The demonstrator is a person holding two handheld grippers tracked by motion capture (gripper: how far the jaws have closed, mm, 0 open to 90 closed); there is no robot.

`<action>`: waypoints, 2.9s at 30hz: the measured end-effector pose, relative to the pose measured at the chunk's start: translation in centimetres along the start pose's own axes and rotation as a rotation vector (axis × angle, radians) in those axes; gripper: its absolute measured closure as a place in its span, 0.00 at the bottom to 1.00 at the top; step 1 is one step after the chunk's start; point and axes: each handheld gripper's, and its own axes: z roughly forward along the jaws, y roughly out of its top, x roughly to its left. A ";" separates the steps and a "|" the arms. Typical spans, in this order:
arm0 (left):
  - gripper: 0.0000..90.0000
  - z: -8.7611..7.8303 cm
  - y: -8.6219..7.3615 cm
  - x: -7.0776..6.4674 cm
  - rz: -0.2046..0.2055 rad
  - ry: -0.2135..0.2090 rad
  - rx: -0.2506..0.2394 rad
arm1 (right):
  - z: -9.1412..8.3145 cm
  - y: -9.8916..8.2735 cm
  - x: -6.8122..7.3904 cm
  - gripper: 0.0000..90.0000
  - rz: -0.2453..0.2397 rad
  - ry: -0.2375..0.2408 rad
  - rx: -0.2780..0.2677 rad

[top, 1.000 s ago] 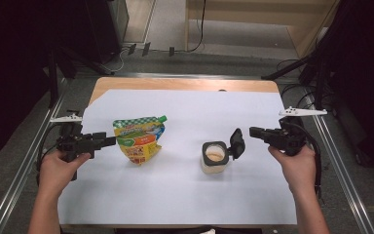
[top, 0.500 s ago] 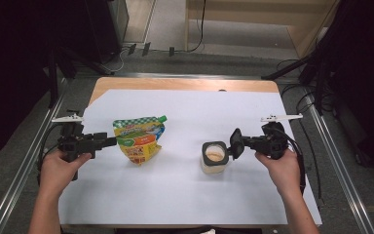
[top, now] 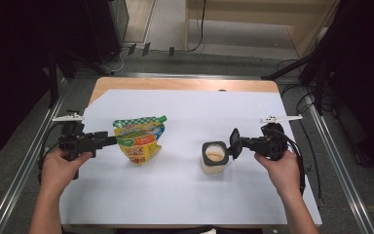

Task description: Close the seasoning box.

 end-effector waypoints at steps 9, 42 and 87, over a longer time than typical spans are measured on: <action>0.42 0.0 0.0 0.0 -0.001 0.001 0.003 | 0.3 0.2 1.0 0.98 -0.024 0.019 -0.002; 0.42 0.2 -0.1 0.0 0.000 0.000 0.015 | 3.9 -0.4 4.1 1.00 -0.138 0.064 0.110; 0.42 0.5 -0.2 0.2 -0.008 0.004 0.034 | 1.4 -1.9 -3.0 0.43 -0.085 -0.124 -0.063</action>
